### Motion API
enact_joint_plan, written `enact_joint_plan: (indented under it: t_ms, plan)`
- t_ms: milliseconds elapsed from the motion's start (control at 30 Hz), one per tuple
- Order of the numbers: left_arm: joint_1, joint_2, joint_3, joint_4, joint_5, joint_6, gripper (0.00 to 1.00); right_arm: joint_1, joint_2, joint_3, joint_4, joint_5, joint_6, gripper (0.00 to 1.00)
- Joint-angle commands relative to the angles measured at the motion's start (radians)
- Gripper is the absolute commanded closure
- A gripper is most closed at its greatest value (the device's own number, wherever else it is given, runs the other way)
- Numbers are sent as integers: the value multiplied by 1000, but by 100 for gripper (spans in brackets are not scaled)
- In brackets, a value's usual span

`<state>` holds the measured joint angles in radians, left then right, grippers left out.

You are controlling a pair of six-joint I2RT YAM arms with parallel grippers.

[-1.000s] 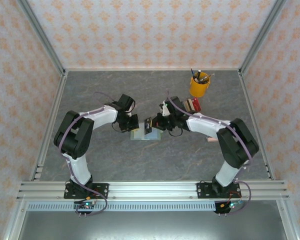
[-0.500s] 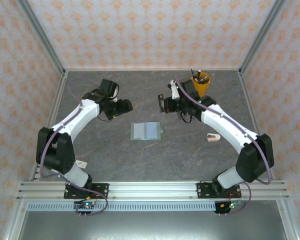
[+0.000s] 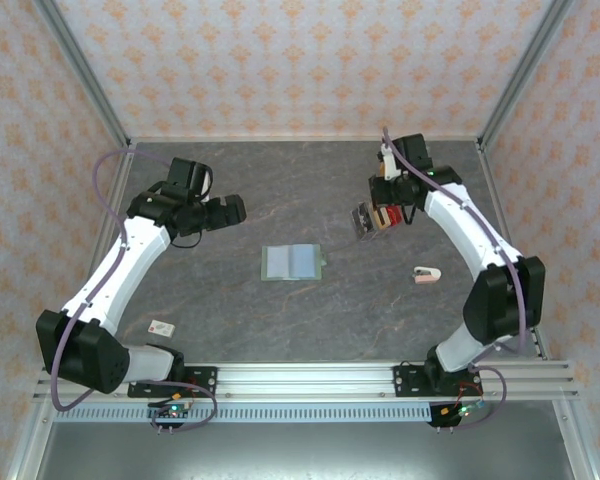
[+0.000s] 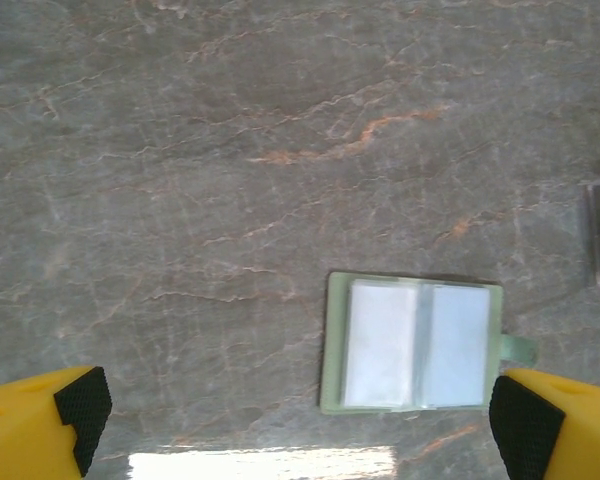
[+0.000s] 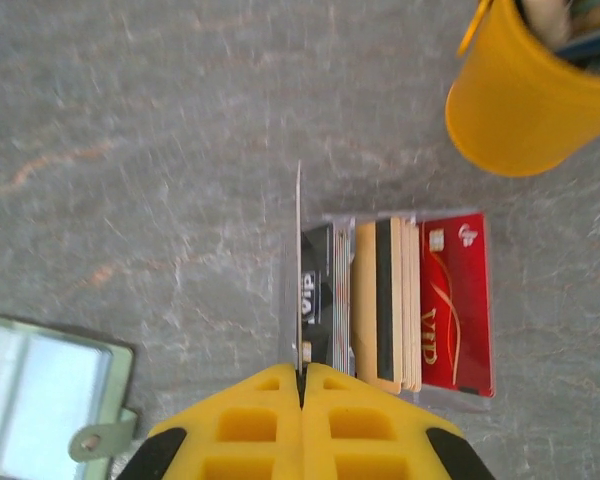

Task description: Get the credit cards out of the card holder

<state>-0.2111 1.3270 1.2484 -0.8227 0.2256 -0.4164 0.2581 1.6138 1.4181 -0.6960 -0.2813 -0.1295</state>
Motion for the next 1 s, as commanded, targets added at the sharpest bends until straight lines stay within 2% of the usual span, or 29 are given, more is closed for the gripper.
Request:
enact_joint_plan:
  t_ms: [0,133,533,800,867,967]
  plan:
    - [10,0,-9,-41,-34,28,0,-12,55,36,-73,-46,-48,100]
    - [10,12,-7,-48,-38,28,0,-21,126,65,-104,-78,-44,100]
    - [10,43,-9,-40,-15,24,0,-22,263,150,-151,-44,-40,100]
    - [10,65,-4,-41,8,15,0,-23,295,175,-193,-59,-64,94]
    - [10,73,-2,-40,18,9,0,-22,298,179,-201,-56,-67,90]
    - [10,88,-3,-40,31,-15,0,-22,293,185,-208,-41,-55,78]
